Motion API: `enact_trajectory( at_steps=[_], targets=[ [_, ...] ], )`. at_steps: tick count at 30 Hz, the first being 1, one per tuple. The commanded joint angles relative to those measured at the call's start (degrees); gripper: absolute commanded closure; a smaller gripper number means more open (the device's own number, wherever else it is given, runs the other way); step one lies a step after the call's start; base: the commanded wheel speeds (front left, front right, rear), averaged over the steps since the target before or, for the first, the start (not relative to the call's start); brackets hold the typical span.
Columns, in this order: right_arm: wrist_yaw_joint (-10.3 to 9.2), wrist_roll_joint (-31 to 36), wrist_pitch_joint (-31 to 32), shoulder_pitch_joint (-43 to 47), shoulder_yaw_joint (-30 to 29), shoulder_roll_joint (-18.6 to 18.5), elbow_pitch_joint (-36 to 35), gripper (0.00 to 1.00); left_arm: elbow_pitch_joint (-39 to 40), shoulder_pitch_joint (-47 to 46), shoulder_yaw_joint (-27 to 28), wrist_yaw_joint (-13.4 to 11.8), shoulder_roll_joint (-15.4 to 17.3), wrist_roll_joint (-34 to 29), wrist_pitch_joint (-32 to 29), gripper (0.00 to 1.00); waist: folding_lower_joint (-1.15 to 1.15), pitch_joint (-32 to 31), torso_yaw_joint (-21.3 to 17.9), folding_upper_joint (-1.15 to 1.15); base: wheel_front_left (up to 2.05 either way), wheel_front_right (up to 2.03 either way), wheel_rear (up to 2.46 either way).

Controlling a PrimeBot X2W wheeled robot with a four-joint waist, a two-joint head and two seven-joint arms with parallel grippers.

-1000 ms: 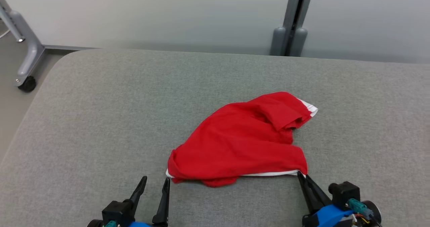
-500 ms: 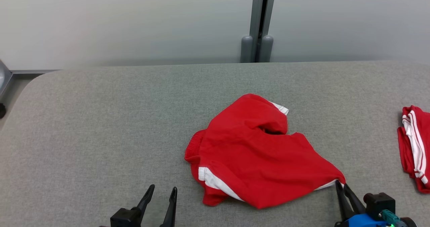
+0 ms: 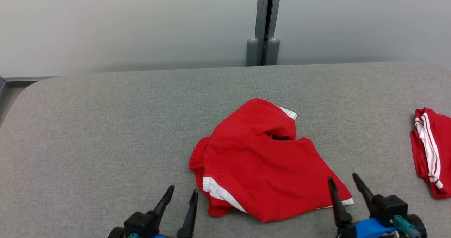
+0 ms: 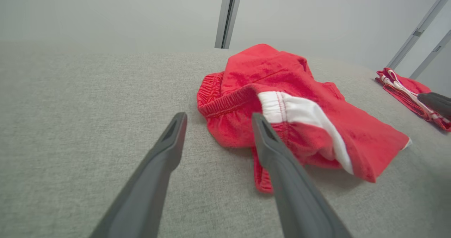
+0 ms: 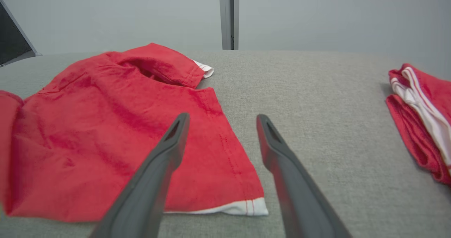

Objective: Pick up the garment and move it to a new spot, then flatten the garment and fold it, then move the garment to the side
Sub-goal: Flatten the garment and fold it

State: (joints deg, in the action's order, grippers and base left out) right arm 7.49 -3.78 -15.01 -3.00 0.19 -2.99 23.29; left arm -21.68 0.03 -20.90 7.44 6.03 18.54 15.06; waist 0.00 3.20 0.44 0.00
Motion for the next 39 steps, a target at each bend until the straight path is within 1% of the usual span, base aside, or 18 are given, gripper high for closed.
enact_trajectory(
  at_steps=[1,5,7,9,11,13,16,23,24,25,26,30,34,39],
  targets=[
    [0.00,-0.5,-0.2,0.5,0.6,0.1,-0.1,0.00,0.4,-1.4,-0.6,0.1,0.5,0.6,0.1,0.00,0.00,0.1,0.0,0.00,0.00,0.00,0.00],
    [0.00,-1.5,-0.2,0.1,2.7,0.0,0.5,0.00,1.3,-3.9,-5.6,0.1,1.9,5.6,0.1,0.00,0.00,0.6,-0.4,0.00,0.00,0.00,0.00],
    [0.00,-1.8,-0.2,-0.2,3.2,0.0,0.6,0.00,2.0,-5.2,-8.6,0.1,2.7,9.5,0.1,0.00,0.00,0.7,-0.6,0.00,0.00,0.00,0.00],
    [0.00,-1.8,-0.2,-0.5,3.6,0.0,0.9,0.00,1.8,-6.4,-12.0,0.1,4.3,13.6,0.1,0.00,0.00,0.9,-0.8,0.00,0.00,0.00,0.00],
    [0.00,-1.8,-0.2,-0.6,3.7,0.0,1.0,0.00,0.9,-8.1,-14.2,0.1,5.9,16.9,0.1,0.00,0.00,1.0,-0.9,0.00,0.00,0.00,0.00],
    [0.00,-1.8,-0.2,-0.8,4.0,0.0,1.1,0.00,-1.0,-9.3,-16.7,0.1,7.3,19.2,0.1,0.00,0.00,1.1,-1.2,0.00,0.00,0.00,0.00],
    [0.00,-2.0,-0.2,-1.1,4.5,0.0,1.0,0.00,-2.9,-11.0,-19.7,0.1,8.3,22.9,0.1,0.00,0.00,1.4,-1.8,0.00,0.00,0.00,0.00],
    [0.00,-2.7,-0.2,-1.8,5.6,0.0,1.0,0.00,-2.6,-14.2,-27.4,0.1,11.2,30.7,0.1,0.00,0.00,2.6,-2.7,0.00,0.00,0.00,0.00],
    [0.00,-2.8,-0.2,-1.8,5.6,0.0,1.1,0.00,-2.5,-14.6,-27.7,0.1,11.5,31.2,0.1,0.05,0.00,2.7,-2.7,0.00,0.00,0.00,0.00],
    [0.00,-2.9,-0.2,-1.8,5.6,0.0,1.1,0.00,-2.7,-15.1,-27.5,0.1,11.8,31.1,0.1,0.57,0.00,2.7,-2.7,0.00,0.00,0.00,0.00],
    [0.00,-2.9,-0.2,-1.7,5.5,0.0,1.1,0.00,-2.9,-15.4,-27.0,0.1,11.9,30.6,0.1,1.00,0.00,2.8,-2.6,0.00,0.00,0.00,0.00],
    [0.00,-3.2,-0.2,-1.4,5.3,0.0,1.6,0.00,-4.6,-14.5,-23.8,0.1,11.8,28.5,0.1,1.00,0.00,2.6,-2.2,0.00,0.00,0.00,0.00],
    [0.00,-3.7,-0.2,-1.0,4.8,0.0,2.4,0.00,-7.0,-12.4,-18.1,0.1,10.6,24.5,0.1,1.00,0.00,2.3,-1.5,0.00,0.00,0.00,0.00],
    [0.00,-4.3,-0.2,-1.0,5.1,0.0,3.3,0.00,-9.5,-10.6,-14.0,0.1,9.1,20.0,0.1,1.00,0.00,2.3,-0.8,0.00,0.00,0.00,0.00]
  ],
)
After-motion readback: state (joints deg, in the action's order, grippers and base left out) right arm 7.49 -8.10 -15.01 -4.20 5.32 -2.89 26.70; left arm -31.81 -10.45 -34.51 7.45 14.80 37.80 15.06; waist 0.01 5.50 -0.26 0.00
